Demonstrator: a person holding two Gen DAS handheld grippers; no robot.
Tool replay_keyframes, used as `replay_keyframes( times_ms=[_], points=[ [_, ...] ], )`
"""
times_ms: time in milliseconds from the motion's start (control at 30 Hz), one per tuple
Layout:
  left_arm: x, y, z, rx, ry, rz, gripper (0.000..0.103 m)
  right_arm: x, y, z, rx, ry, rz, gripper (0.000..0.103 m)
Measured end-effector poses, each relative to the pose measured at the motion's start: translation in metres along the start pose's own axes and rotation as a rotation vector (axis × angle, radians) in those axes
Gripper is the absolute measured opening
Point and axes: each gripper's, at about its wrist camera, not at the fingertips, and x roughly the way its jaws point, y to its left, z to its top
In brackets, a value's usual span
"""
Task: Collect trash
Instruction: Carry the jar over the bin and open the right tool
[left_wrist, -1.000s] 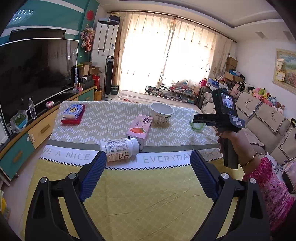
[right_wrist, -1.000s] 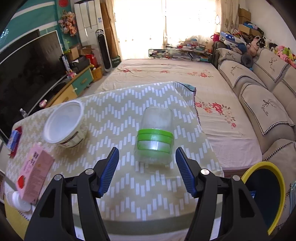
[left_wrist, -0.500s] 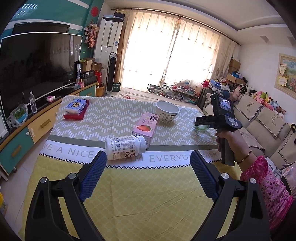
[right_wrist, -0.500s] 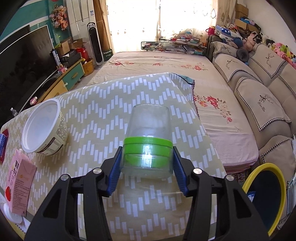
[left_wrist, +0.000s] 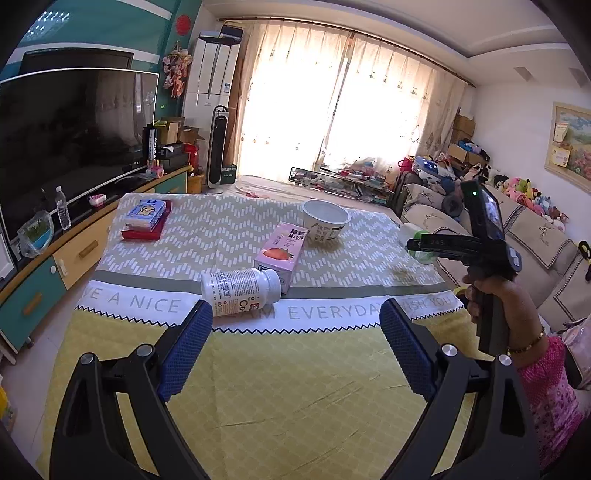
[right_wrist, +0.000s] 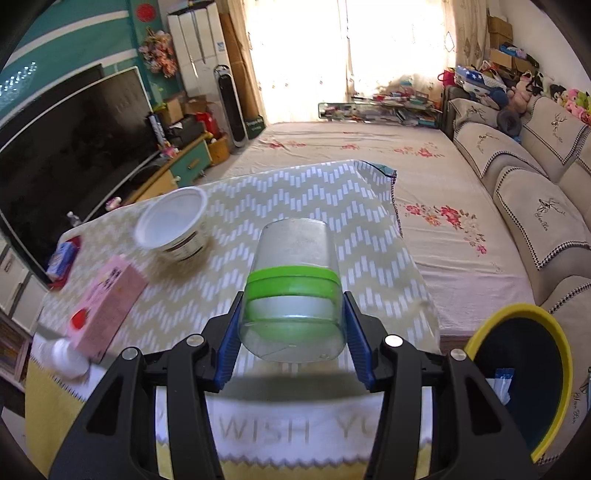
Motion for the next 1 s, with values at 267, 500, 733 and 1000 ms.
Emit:
replay_keyframes(
  times_ms=[267, 500, 733, 1000],
  points=[
    [-0.002, -0.010, -0.003, 0.013, 0.000, -0.006, 0.091, -0.080, -0.047, -0.060, 0.077, -0.090, -0.002, 0.048],
    [-0.004, -0.018, -0.011, -0.001, 0.011, -0.003, 0.091, -0.094, -0.132, -0.104, 0.236, -0.055, -0.148, 0.048],
    [-0.006, -0.028, -0.015, 0.017, 0.020, 0.011, 0.091, -0.076, -0.180, -0.122, 0.331, -0.030, -0.208, 0.052],
    [0.001, -0.026, -0.013, 0.015, 0.034, 0.036, 0.092, -0.096, -0.183, -0.123, 0.346, -0.118, -0.219, 0.065]
  ],
)
